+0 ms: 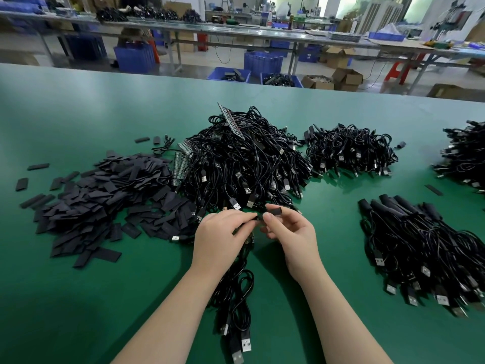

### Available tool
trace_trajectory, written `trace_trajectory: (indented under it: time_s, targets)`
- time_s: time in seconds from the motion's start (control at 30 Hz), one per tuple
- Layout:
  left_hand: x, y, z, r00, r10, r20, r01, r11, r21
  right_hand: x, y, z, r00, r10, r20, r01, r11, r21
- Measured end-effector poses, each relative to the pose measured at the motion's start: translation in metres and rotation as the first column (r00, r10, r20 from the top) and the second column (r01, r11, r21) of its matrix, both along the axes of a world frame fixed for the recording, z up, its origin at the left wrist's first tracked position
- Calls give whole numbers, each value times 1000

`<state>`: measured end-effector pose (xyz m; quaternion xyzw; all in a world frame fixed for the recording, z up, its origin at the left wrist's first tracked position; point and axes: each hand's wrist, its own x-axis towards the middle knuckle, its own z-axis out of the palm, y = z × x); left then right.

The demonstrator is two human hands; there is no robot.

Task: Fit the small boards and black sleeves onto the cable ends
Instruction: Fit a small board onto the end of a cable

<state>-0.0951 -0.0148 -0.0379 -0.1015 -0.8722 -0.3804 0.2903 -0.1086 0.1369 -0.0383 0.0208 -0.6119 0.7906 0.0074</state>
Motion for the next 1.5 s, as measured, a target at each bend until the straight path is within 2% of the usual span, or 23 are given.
trace_trajectory:
  time_s: [0.37,0.9,1.03,1.13,1.2,1.5]
  targets:
    - [4,4,3,999,-6,-44,0,993,-122,2,0,1,1000,-7,9,6,999,39]
    - [2,6,2,997,15,-72,-16,1000,-17,5,-6,5,999,-3,-32,6,995,104]
    - [2,7,2,999,15,-50,-14,1000,5,8,-11,3,993,-96,-62,102,989,104]
    - [3,7,3,1000,25,-7,-25,999,33,11,-13,3,966,-189,-177,220,959,177]
    - [3,6,3,1000,28,3,-28,999,42,12,-14,2,957,-191,-219,238,948,212]
    - [3,4,2,1000,-26,6,26,999,20,11,-12,2,978,-134,-157,172,951,259]
